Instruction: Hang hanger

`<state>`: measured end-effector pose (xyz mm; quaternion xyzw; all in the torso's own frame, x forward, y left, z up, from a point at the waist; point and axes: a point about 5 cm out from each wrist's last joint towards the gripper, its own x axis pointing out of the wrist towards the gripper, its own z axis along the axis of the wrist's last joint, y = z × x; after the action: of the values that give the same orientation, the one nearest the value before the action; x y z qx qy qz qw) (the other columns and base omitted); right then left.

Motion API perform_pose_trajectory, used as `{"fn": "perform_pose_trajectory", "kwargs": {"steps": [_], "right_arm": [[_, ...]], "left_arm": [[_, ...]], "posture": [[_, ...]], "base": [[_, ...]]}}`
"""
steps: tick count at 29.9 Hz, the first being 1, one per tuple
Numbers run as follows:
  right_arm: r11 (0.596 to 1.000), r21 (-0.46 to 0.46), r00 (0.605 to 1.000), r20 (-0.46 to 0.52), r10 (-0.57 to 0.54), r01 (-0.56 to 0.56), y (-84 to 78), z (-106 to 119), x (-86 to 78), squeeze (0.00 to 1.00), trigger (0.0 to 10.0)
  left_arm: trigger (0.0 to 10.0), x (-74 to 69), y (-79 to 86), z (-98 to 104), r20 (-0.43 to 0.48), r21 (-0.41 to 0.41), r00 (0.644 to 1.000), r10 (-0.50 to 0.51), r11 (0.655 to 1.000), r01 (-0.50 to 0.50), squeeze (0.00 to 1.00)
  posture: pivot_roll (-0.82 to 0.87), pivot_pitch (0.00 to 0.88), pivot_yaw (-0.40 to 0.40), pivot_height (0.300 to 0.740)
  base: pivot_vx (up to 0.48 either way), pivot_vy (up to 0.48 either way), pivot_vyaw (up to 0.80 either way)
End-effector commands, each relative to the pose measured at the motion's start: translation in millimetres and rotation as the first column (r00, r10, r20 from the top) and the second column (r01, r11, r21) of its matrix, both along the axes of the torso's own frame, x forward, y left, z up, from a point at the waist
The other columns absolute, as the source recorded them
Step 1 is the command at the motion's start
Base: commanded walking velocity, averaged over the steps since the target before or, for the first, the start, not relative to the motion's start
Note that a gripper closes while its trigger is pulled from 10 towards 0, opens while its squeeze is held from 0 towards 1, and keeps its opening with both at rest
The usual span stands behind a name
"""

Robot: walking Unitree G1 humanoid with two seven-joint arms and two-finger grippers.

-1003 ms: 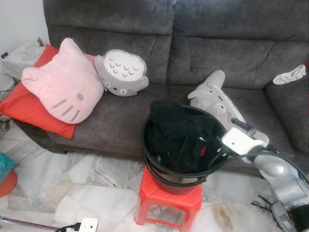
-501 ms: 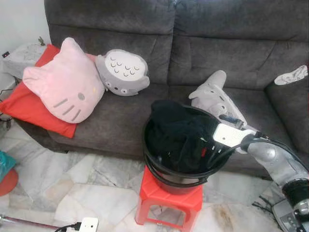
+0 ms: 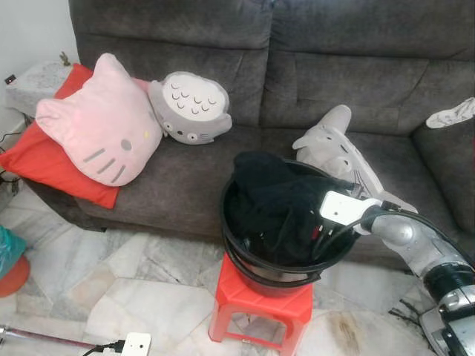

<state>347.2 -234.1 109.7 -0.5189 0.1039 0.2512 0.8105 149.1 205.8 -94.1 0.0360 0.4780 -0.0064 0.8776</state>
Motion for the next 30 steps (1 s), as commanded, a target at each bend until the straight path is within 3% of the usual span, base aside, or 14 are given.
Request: {"fn": "perform_pose_trajectory", "kwargs": {"steps": [1, 14, 22, 30], "right_arm": [[1.000, 0.001, 1.000, -0.004, 0.009, -0.009, 3.8, 0, 2.9, 0.00, 10.0], [1.000, -0.021, 1.000, -0.002, -0.006, 0.006, 4.6, -7, 3.5, 0.00, 10.0], [0.998, -0.059, 0.992, 0.124, -0.027, 0.034, 4.4, 7, 13.1, 0.00, 10.0], [0.995, -0.104, 0.997, 0.080, 0.021, -0.012, 12.5, -1, 11.6, 0.00, 10.0]], "left_arm": [[10.0, -7.6, 1.2, -3, -0.032, 0.005, 0.999, -0.007, 1.000, 0.007, 0.00], [10.0, -7.1, 2.2, -3, -0.024, 0.024, 1.000, -0.005, 1.000, 0.005, 0.00], [10.0, -7.3, 2.3, -3, -0.029, 0.027, 1.000, -0.011, 1.000, 0.012, 0.00], [10.0, -7.5, 2.4, -3, -0.036, 0.024, 0.999, -0.014, 1.000, 0.015, 0.00]], "posture": [[-0.08, 0.082, 0.022, 0.740], [-0.07, 0.082, 0.022, 0.740], [-0.06, 0.079, 0.023, 0.740], [-0.06, 0.078, 0.023, 0.740]], "base": [[0.000, 0.000, 0.00], [0.000, 0.000, 0.00], [0.000, 0.000, 0.00], [0.000, 0.000, 0.00]]}}
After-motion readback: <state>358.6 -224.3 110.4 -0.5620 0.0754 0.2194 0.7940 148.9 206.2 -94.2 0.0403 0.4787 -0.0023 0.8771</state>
